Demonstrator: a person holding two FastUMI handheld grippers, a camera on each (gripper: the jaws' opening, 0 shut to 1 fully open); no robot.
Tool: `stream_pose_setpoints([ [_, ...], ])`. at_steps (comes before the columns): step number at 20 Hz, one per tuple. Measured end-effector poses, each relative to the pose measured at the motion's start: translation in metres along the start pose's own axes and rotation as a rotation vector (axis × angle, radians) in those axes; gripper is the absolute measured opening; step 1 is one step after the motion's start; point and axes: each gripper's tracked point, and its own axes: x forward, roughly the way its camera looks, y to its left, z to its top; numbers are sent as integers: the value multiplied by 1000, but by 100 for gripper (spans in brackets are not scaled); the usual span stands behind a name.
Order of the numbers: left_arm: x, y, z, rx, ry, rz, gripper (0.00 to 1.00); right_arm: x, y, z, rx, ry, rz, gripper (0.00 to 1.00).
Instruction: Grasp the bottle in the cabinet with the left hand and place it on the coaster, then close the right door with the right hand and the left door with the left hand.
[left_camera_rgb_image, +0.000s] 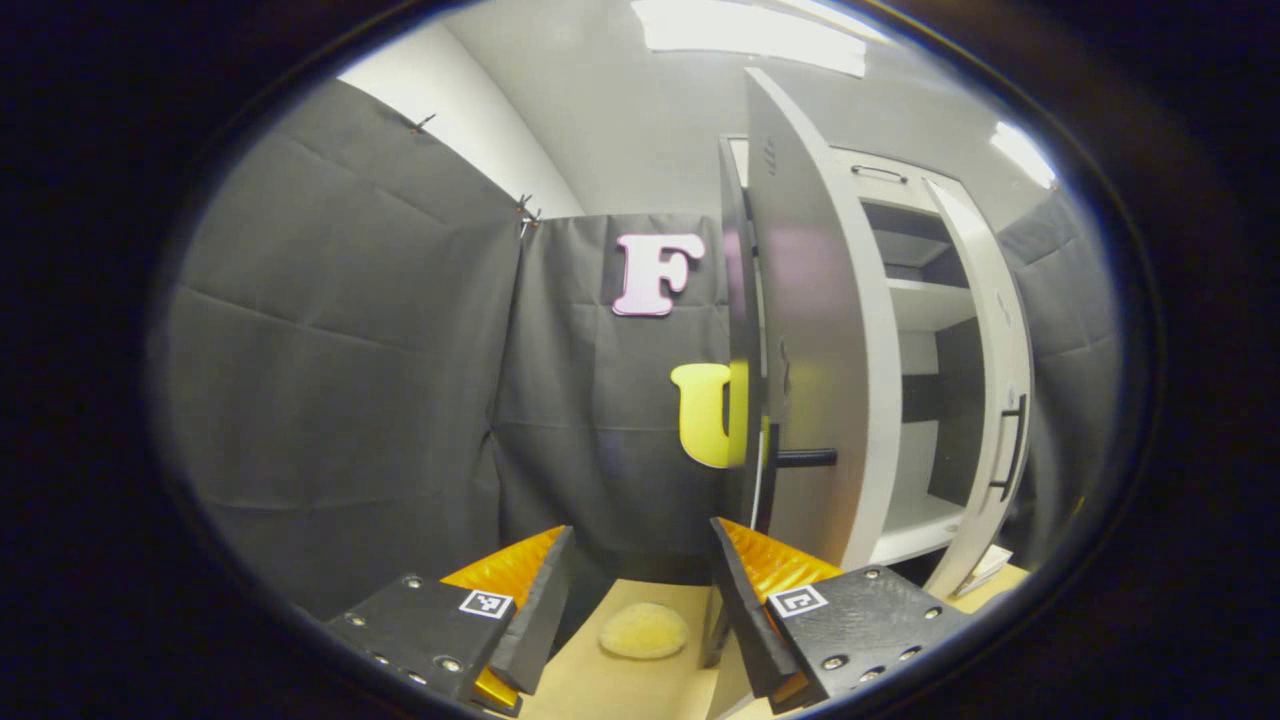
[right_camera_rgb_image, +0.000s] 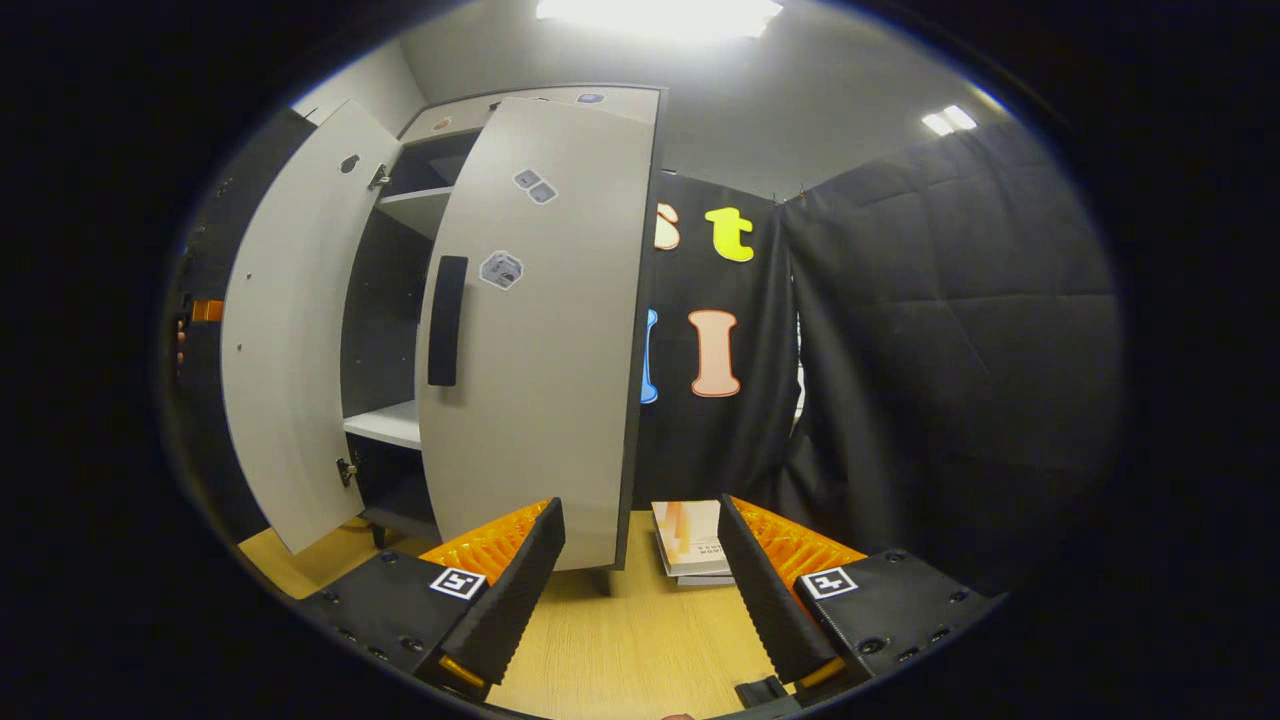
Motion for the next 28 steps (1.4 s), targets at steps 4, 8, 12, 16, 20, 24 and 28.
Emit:
stream_pose_setpoints([
  [4,1,-5,0,26,-1,23,78,-2,-29,-6,21,14,-17,96],
  [8,1,-7,-4,12,2,52,78,2,-41,-6,39,11,-9,98],
  [12,-5,-27,-2,4,-5,40,78,8,-43,-4,31,6,12,98],
  [16,-10,-48,-1,4,-13,24,78,15,-45,-3,0,3,32,98],
  [20,-13,-77,1,-8,-20,-17,78,20,-51,-1,-23,1,43,96],
  [24,-18,-109,2,-15,-31,-52,77,21,-58,0,-37,0,48,98],
  [28,-16,-136,-5,-32,-28,-71,77,17,-70,3,-55,-4,39,96],
])
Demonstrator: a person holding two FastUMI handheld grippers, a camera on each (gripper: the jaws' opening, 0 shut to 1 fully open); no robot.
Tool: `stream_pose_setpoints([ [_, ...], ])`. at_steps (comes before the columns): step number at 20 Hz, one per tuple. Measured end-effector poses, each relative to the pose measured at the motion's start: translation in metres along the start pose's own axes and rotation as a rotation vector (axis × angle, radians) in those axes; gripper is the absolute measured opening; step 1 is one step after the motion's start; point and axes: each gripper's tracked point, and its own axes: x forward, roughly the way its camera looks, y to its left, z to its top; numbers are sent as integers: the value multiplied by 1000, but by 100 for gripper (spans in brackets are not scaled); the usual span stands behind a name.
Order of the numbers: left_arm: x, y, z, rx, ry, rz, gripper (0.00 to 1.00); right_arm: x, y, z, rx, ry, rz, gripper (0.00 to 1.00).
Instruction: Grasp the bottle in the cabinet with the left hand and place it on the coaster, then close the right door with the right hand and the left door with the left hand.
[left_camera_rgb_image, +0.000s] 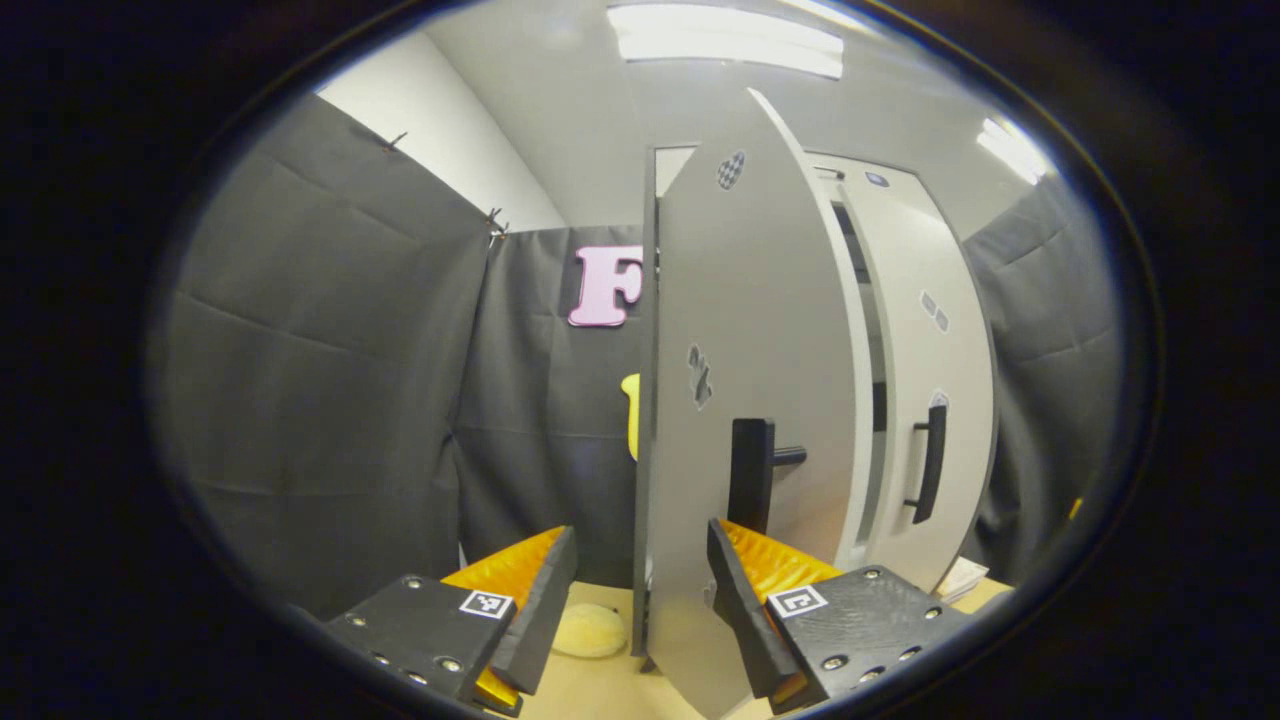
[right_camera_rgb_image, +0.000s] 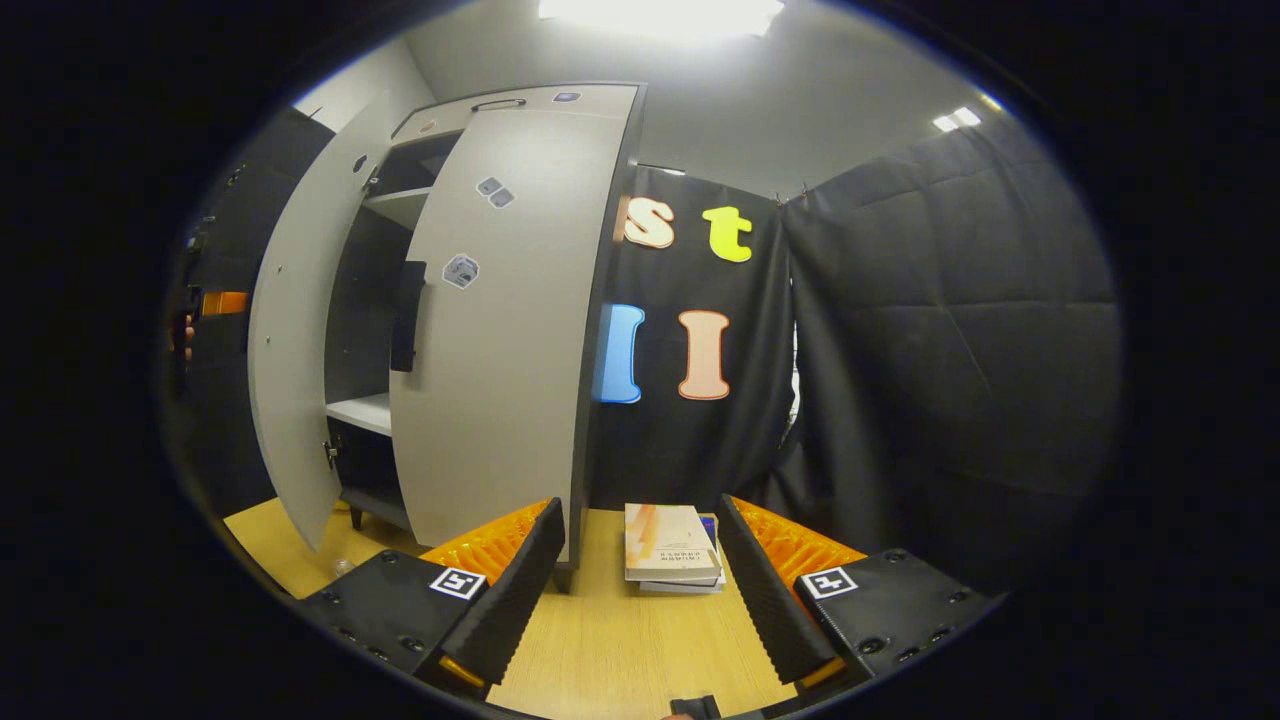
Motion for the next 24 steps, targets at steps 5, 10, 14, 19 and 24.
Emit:
stream_pose_setpoints([
  [5,11,-29,-14,-35,32,-34,77,-9,-14,-6,-7,14,-24,98],
  [10,23,-70,-22,-32,44,-101,77,-15,-24,-13,-5,30,-50,96],
  [14,36,-101,-26,-13,43,-136,77,-23,-30,-16,-15,41,-68,96],
  [19,41,-114,-26,-10,44,-148,77,-30,-34,-20,-13,53,-83,98],
  [24,48,-124,-27,-2,46,-157,77,-34,-35,-19,-9,51,-86,96],
])
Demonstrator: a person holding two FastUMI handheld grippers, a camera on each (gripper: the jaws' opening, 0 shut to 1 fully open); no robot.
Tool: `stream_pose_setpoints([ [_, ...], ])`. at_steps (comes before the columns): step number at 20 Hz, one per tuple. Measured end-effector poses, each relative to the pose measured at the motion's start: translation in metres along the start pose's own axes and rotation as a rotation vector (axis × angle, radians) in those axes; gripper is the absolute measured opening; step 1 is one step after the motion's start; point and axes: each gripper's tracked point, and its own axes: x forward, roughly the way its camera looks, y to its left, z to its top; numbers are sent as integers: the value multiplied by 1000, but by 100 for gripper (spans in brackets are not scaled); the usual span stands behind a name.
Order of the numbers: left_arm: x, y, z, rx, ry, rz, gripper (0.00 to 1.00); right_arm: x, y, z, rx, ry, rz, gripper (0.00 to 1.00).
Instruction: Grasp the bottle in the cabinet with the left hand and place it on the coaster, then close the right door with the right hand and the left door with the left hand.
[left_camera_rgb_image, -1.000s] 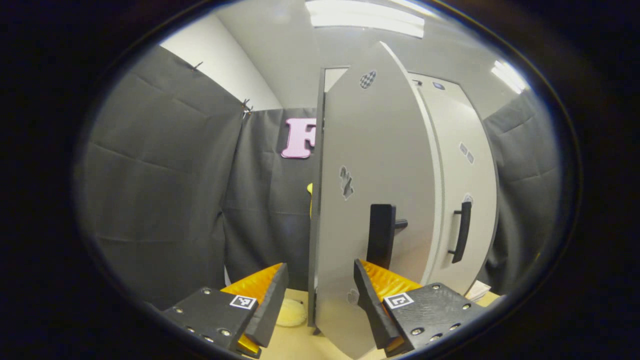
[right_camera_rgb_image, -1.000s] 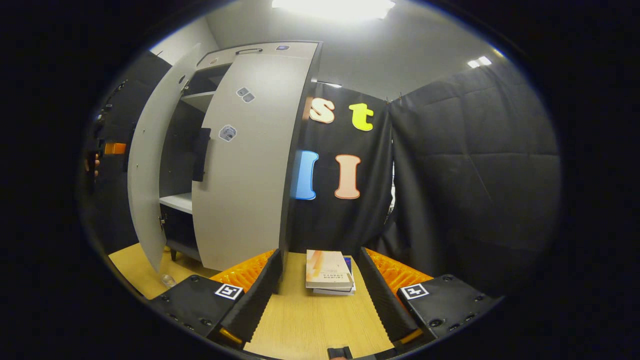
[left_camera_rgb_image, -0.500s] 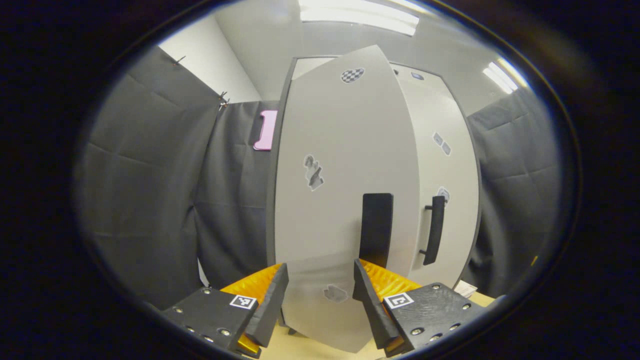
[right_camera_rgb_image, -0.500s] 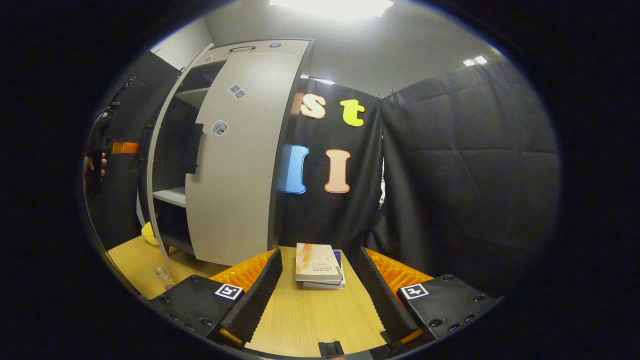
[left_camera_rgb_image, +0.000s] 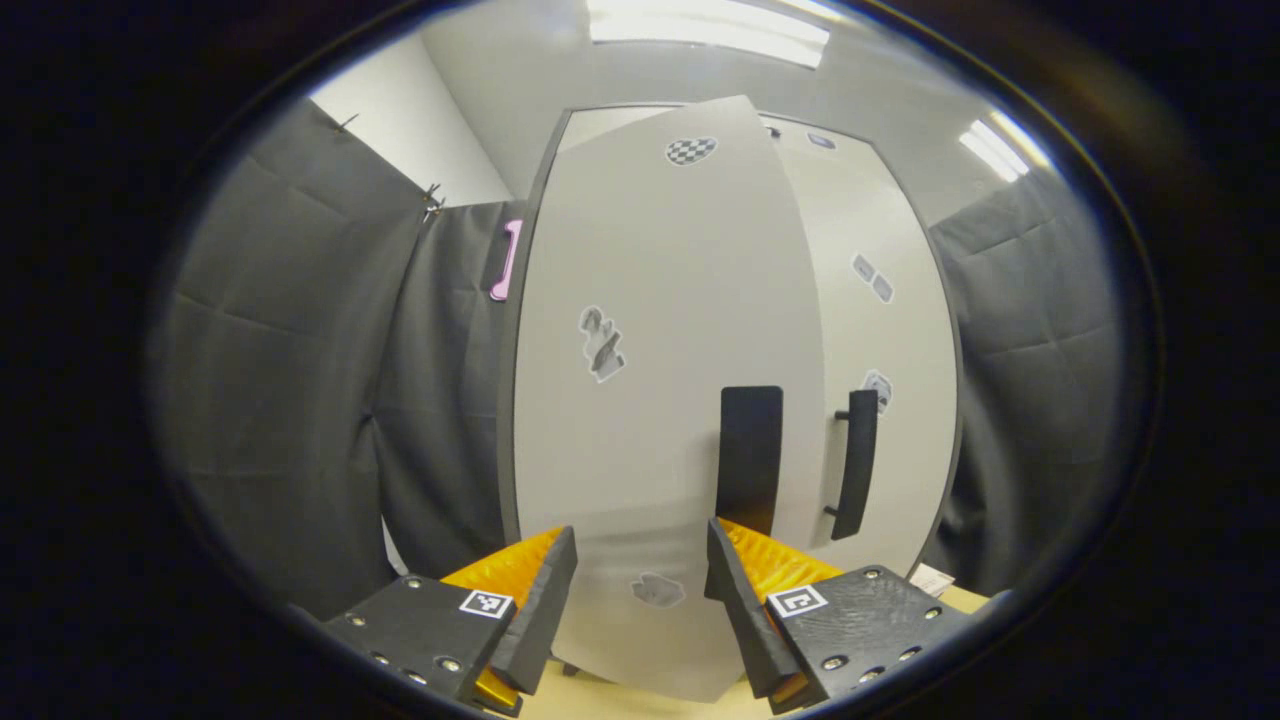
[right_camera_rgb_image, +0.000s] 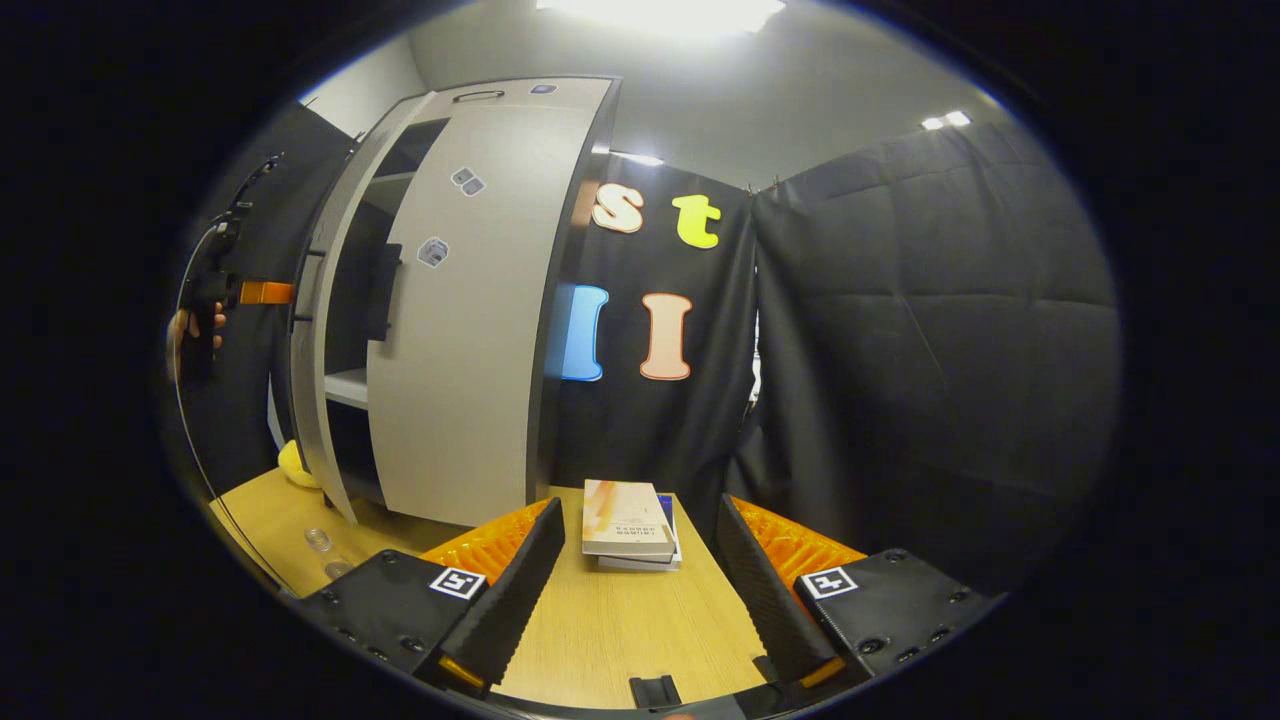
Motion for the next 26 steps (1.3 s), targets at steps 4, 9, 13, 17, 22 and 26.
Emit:
stream_pose_setpoints([
  [4,4,-5,0,15,-10,-2,77,-3,0,-1,4,0,7,99],
  [9,-8,-9,-1,22,-16,3,77,-4,8,4,42,-19,49,98],
  [13,-40,-8,-1,54,-30,26,77,-4,20,18,37,-60,111,99],
  [17,-85,-1,0,87,-31,60,77,-7,39,32,36,-99,199,96],
  [22,-142,12,-4,84,-18,71,77,-20,54,44,80,-127,237,98],
  [26,-180,30,-6,98,-11,73,77,-35,58,55,97,-151,217,98],
])
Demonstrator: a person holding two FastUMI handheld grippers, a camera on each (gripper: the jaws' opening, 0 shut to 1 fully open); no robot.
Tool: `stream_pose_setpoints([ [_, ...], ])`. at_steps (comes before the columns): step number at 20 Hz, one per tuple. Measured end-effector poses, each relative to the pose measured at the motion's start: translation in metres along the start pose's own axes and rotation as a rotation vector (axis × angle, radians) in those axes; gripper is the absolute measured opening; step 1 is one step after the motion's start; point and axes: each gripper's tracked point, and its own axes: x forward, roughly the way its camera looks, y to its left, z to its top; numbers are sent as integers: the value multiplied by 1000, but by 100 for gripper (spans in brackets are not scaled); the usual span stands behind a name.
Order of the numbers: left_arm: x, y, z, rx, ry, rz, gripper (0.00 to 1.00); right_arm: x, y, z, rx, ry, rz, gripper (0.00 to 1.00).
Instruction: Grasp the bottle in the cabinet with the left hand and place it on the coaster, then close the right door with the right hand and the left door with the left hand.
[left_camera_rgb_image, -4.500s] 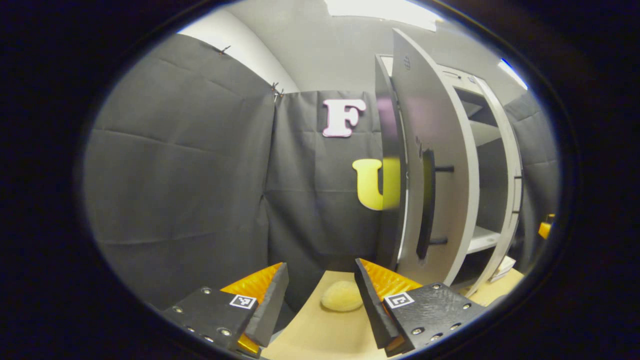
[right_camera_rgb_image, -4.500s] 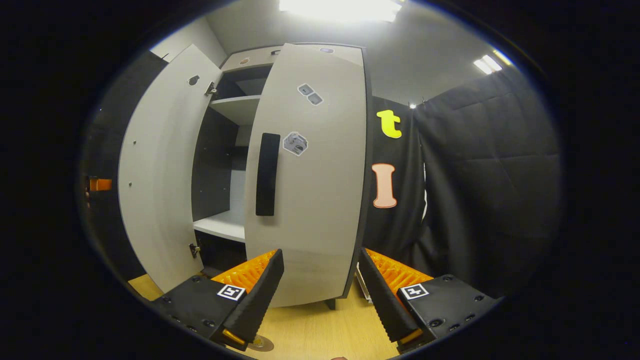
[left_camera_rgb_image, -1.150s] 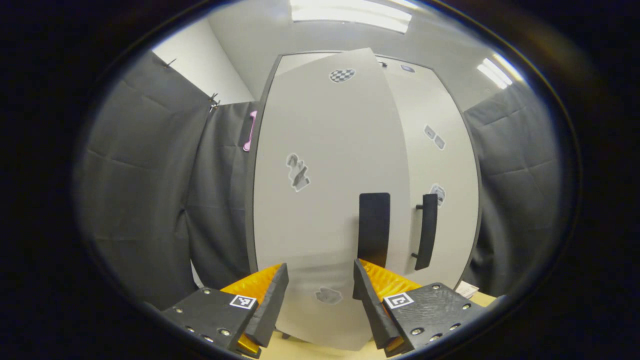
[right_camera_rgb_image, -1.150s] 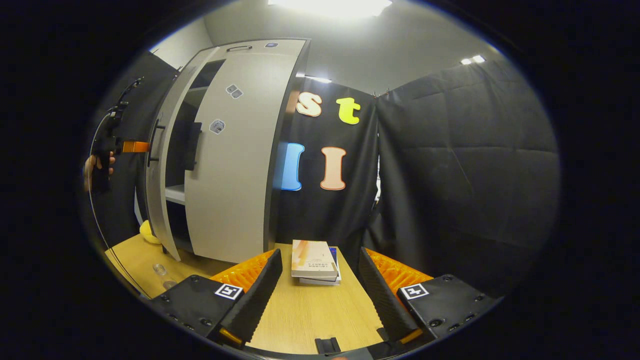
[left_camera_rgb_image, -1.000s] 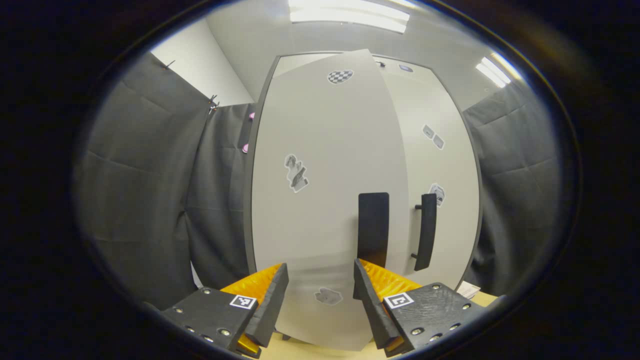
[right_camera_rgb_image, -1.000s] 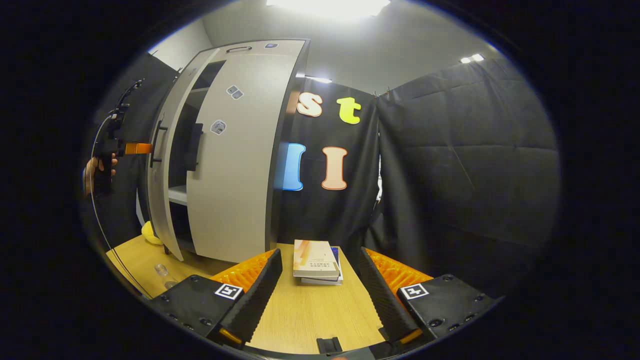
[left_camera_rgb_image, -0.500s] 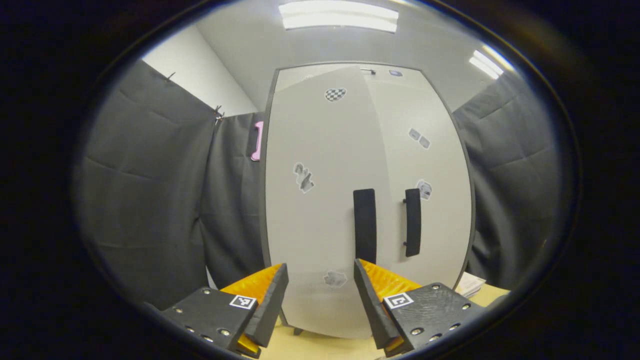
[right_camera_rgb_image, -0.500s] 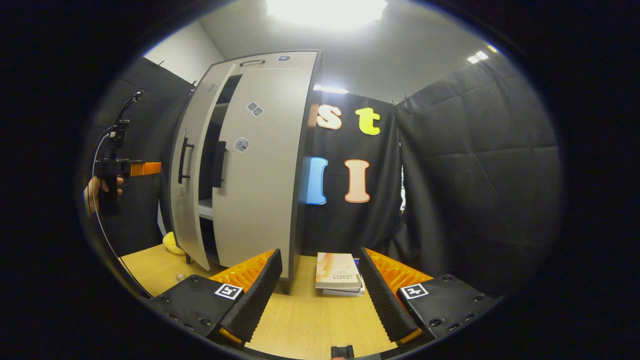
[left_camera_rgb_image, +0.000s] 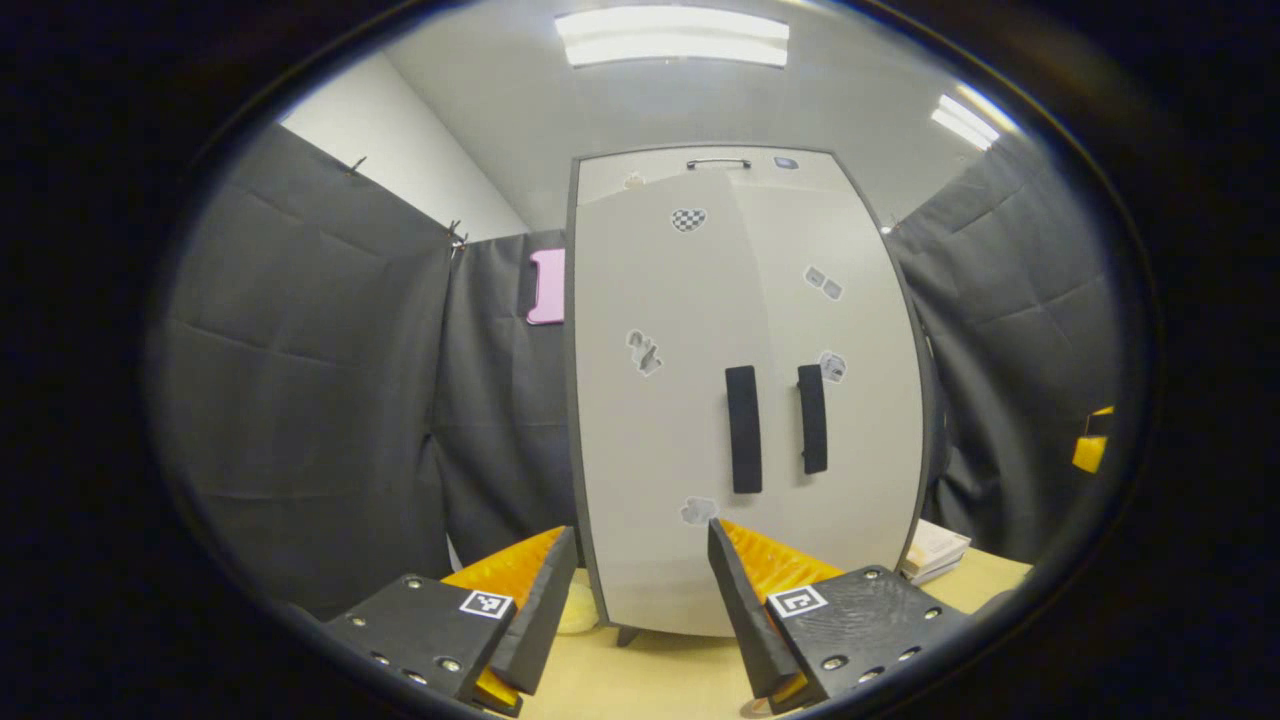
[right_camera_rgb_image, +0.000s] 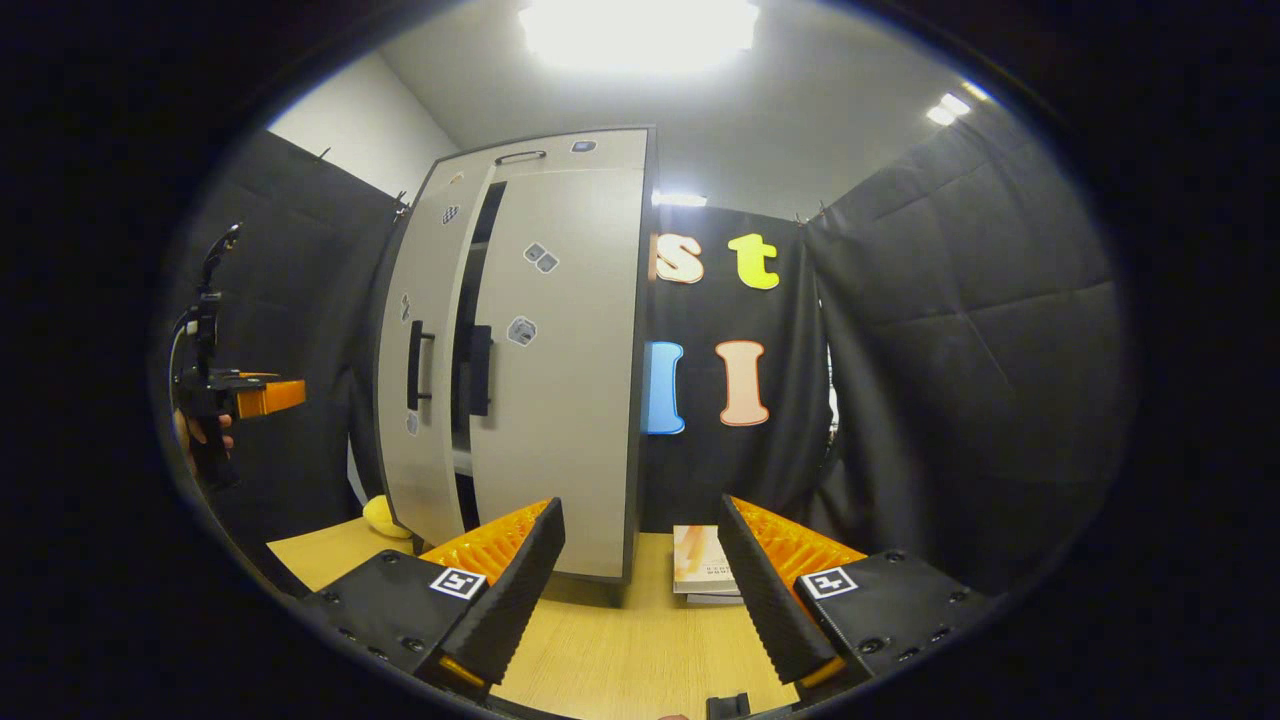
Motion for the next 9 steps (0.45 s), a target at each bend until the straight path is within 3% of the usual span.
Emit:
stream_pose_setpoints([
  [9,-61,40,-9,26,3,6,77,-27,28,25,42,-59,-17,98],
])
